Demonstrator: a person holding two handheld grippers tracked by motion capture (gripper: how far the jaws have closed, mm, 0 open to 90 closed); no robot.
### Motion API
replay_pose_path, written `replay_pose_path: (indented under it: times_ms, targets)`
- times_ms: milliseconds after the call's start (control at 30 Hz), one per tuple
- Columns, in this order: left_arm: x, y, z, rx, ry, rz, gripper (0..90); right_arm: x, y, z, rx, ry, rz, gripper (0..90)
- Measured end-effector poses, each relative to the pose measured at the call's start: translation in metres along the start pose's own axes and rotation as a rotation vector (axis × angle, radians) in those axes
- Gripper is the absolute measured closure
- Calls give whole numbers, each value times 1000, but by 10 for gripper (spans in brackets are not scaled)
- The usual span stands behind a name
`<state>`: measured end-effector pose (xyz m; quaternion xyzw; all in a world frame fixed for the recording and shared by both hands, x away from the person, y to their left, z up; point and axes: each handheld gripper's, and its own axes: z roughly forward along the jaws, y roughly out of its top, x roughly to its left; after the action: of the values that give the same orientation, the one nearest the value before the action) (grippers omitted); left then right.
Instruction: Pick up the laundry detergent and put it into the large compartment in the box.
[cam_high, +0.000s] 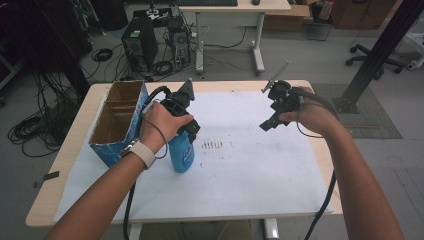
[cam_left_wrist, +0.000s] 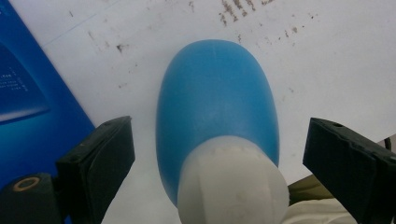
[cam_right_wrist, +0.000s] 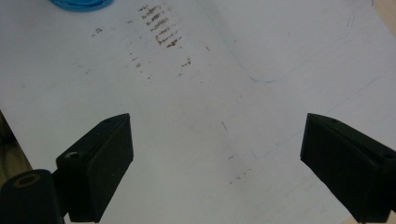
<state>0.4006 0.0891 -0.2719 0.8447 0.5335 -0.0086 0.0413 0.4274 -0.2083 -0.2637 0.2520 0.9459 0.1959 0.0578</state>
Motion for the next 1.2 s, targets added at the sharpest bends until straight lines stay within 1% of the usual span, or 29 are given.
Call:
replay_pose_path:
  times_ms: [167,400,700,867,1200]
  targets:
    - [0,1,1,6,5,3,96,0,-1,-1,-4,-2,1,96]
    - [3,0,8,14,-2,-11,99,0,-2,0,-9,2,2,96]
    - [3,1,13,21,-7,-8,103,-1,-4,2,-6,4,6,96]
    - [4,1,14,19,-1,-10,121,-1,-4,1,-8,3,9,97]
    - [4,2,16,19,-4,-9,161,-1,-3,2,-11,5,8,97]
